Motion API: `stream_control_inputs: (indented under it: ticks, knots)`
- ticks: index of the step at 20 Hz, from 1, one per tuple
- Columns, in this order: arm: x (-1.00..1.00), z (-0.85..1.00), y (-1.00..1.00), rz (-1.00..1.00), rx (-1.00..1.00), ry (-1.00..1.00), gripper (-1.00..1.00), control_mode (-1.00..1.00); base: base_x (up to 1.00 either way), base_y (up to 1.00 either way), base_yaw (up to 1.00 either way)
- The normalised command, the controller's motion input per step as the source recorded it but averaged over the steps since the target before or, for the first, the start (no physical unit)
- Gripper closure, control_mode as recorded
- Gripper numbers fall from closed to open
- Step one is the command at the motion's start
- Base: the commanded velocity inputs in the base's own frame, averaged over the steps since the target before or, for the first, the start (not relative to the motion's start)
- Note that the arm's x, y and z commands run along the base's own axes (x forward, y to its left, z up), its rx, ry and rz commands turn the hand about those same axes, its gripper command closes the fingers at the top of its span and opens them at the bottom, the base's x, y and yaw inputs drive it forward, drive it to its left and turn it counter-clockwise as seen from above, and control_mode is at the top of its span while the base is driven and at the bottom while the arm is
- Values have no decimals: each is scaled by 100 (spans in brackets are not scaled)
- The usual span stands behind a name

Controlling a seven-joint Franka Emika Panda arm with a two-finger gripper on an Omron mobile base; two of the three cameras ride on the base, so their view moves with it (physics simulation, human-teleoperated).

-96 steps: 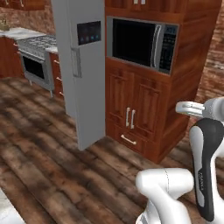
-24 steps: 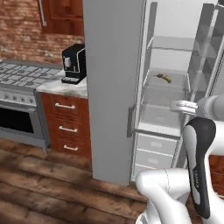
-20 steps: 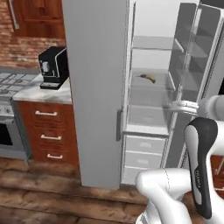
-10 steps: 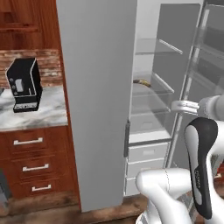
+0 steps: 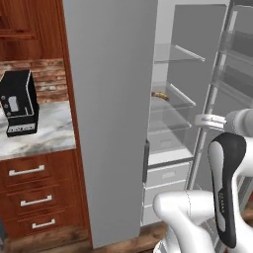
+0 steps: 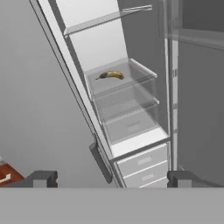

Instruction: Retrieve the pear and banana from the fridge and place them into the bowl on the dining table.

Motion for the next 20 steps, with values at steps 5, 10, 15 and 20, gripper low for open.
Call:
stream_control_inputs:
  ticks: [5, 10, 15, 20]
  knots:
    - [0, 0, 0, 0, 0, 0, -100, 100, 25, -17, 1]
    - [0, 0, 0, 0, 0, 0, -100, 100, 44, -28, 15]
    - [0, 0, 0, 0, 0, 0, -100, 100, 36, -37, 23]
    - [0, 0, 0, 0, 0, 0, -100, 100, 25, -35, 16]
